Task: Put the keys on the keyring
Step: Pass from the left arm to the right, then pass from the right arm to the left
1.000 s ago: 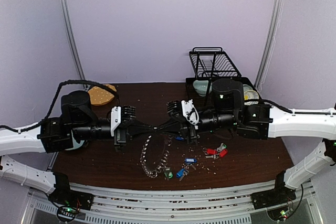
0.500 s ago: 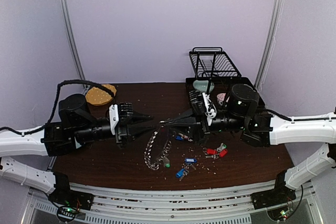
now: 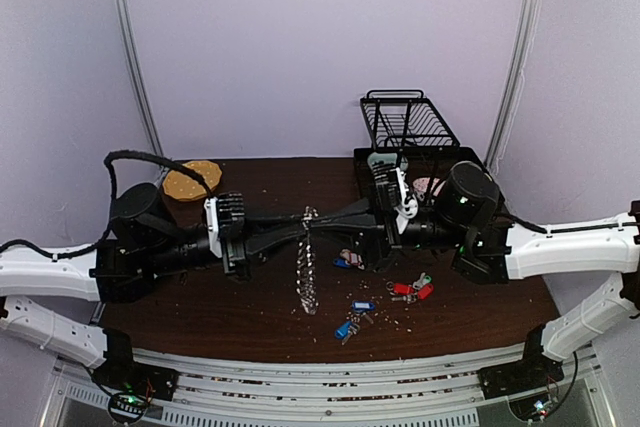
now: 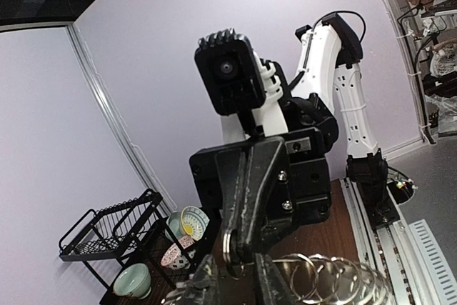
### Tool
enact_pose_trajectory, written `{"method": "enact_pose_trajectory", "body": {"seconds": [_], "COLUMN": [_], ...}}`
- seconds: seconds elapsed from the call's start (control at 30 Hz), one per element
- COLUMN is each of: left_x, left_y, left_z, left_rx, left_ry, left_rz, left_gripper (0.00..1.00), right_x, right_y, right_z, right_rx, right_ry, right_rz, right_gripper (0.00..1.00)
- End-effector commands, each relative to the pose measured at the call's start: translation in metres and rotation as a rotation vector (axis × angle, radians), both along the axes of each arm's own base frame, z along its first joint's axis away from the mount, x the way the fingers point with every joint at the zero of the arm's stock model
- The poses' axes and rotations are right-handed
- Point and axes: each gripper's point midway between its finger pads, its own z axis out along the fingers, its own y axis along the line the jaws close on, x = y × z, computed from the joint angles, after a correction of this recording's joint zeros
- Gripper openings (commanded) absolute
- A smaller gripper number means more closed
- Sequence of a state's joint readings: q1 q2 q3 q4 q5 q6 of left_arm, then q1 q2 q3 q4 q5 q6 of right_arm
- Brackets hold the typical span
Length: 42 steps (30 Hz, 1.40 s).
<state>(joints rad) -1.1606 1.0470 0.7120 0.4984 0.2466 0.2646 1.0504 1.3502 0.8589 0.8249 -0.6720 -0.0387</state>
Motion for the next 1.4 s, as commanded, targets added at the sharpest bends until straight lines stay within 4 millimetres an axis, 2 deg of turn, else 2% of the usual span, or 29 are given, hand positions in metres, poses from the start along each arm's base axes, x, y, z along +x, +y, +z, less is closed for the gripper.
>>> {"method": "enact_pose_trajectory", "body": {"seconds": [0.0,0.23,0.47,0.53,0.57,0.7,0.8,0.9,0.97,1.13,1.37], "left_x": [-0.004,0.004,0.01,0.011,0.011,0.018,0.025,0.026,0.024,0.013,0.004], "left_y": [-0.003,-0.001,0.001,0.003,0.004,0.008,0.005,0.002,0.001,-0.001,-0.006], "left_z": [0.014,0.001,-0.004,-0.009,-0.011,-0.014,-0.022,-0.022,-0.017,-0.006,-0.008], "left_rx": [-0.053,0.008,0.046,0.071,0.084,0.12,0.166,0.181,0.164,0.123,0.114], "left_ry": [-0.025,-0.035,-0.067,-0.077,-0.081,-0.085,-0.107,-0.124,-0.135,-0.163,-0.173], "left_rz": [-0.016,0.037,0.084,0.092,0.093,0.143,0.173,0.177,0.174,0.144,0.113], "left_gripper": [0.19,0.0,0.0,0.25,0.3,0.28,0.28,0.24,0.22,0.26,0.22], "right_x": [0.0,-0.001,0.001,0.002,0.003,0.009,0.004,0.001,0.003,0.003,0.003], "right_y": [0.003,0.0,0.001,0.0,-0.001,-0.003,-0.002,-0.002,-0.002,0.0,0.003], "right_z": [0.012,0.011,0.0,-0.002,-0.004,-0.012,-0.001,0.002,-0.002,-0.002,0.001], "right_rx": [0.019,-0.072,-0.211,-0.267,-0.302,-0.466,-0.442,-0.436,-0.458,-0.474,-0.464], "right_ry": [-0.096,-0.228,-0.338,-0.402,-0.44,-0.603,-0.629,-0.666,-0.698,-0.749,-0.752], "right_rz": [-0.077,-0.161,-0.202,-0.238,-0.257,-0.326,-0.321,-0.329,-0.348,-0.373,-0.386], "right_gripper": [0.0,0.0,0.0,0.0,0.0,0.0,0.0,0.0,0.0,0.0,0.0]}}
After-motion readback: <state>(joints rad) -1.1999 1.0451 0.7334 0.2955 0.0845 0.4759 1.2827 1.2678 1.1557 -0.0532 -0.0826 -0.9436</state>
